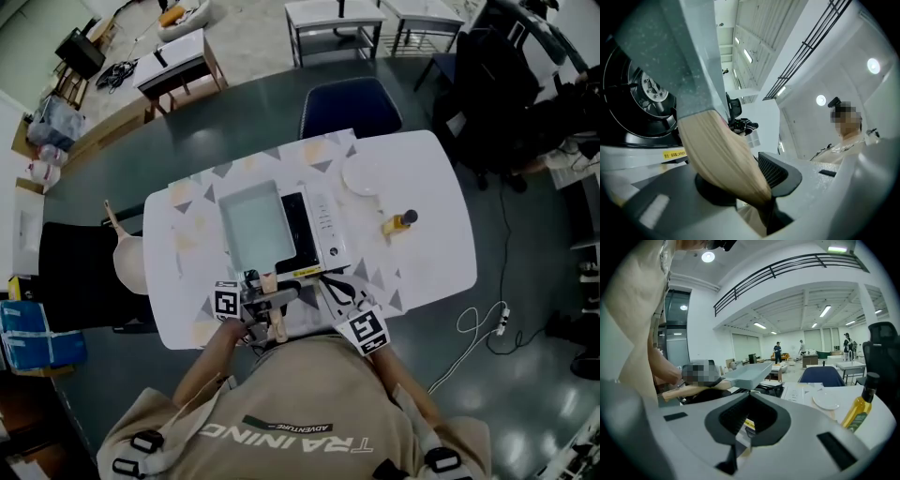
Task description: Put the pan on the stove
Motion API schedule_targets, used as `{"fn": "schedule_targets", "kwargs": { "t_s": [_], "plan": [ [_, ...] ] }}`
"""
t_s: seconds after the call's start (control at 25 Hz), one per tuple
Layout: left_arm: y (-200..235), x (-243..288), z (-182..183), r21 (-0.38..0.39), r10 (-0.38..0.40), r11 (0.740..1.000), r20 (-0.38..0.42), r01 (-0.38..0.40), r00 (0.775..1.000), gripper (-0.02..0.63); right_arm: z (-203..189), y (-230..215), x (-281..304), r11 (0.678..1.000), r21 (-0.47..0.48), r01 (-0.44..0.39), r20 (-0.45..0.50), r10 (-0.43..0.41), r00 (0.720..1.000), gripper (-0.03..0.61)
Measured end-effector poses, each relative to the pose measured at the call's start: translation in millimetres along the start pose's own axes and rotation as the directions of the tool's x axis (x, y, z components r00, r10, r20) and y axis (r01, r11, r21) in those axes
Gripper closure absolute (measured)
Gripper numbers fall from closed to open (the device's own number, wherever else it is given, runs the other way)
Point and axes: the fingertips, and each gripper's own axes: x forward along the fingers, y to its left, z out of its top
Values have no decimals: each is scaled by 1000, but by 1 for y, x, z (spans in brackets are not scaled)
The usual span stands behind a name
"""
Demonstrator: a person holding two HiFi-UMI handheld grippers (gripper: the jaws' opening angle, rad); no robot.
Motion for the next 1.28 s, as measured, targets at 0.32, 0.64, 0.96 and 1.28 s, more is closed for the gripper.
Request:
{"fn": "schedule_targets", "kwargs": {
  "t_s": [0.32,0.64,0.96,1.28],
  "plan": [
    [29,6,-8,-87,-26,996,-32,23,999,477,-18,-6,-8,1000,16,-5,-44,5,999,574],
    [50,8,-14,-82,10,997,-53,-14,999,476,-22,-25,-5,1000,9,10,-39,-9,999,574],
    [62,13,-14,-72,21,997,-41,-23,999,476,-19,-36,3,1000,9,12,-39,-12,999,574],
    [63,14,-12,-69,43,997,-49,-46,998,477,1,-30,5,1000,-1,-27,-8,27,1000,574]
  ]
}}
